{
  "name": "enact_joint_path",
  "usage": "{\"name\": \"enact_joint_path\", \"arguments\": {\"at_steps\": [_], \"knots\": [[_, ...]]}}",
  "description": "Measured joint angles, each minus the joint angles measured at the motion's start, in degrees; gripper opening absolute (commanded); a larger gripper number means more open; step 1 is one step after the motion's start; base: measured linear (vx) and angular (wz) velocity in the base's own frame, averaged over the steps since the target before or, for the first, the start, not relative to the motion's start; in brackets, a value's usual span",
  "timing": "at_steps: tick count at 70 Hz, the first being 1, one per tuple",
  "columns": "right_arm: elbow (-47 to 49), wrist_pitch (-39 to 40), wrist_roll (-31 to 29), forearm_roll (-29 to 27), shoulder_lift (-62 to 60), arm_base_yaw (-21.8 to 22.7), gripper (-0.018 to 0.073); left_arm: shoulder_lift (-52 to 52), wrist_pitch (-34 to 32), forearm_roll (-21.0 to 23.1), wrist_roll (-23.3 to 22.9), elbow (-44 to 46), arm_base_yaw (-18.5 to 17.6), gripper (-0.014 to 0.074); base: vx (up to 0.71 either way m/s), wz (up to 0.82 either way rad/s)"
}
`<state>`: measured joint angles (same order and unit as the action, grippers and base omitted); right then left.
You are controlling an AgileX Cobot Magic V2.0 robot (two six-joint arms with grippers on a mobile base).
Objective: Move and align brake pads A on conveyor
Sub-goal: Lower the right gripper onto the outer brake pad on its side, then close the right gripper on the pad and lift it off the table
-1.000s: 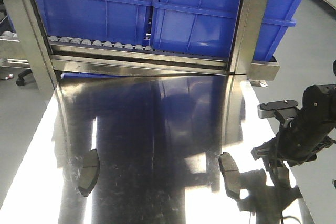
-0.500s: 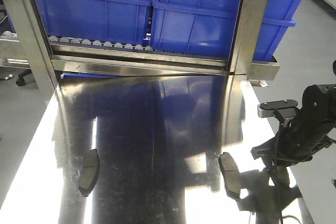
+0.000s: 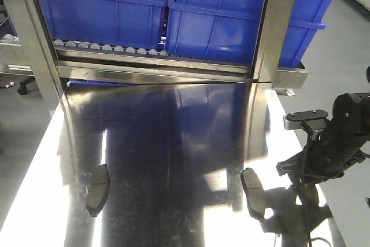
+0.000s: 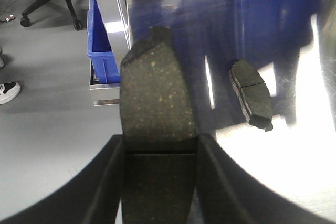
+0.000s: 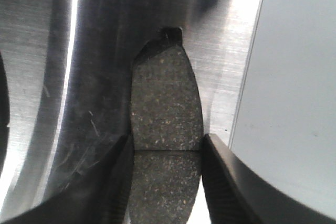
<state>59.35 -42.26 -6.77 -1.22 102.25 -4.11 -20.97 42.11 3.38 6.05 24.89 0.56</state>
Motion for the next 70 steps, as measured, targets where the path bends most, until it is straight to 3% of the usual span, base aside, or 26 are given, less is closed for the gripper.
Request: {"name": "enact_joint_path", "arguments": {"at_steps": [70], "knots": [[0.0, -0.45, 0.0, -0.41, -3.54, 0.0, 0.0237, 0.0, 0.0, 0.0, 0.0, 0.0, 0.0, 0.0156, 0.0, 0.0]]}}
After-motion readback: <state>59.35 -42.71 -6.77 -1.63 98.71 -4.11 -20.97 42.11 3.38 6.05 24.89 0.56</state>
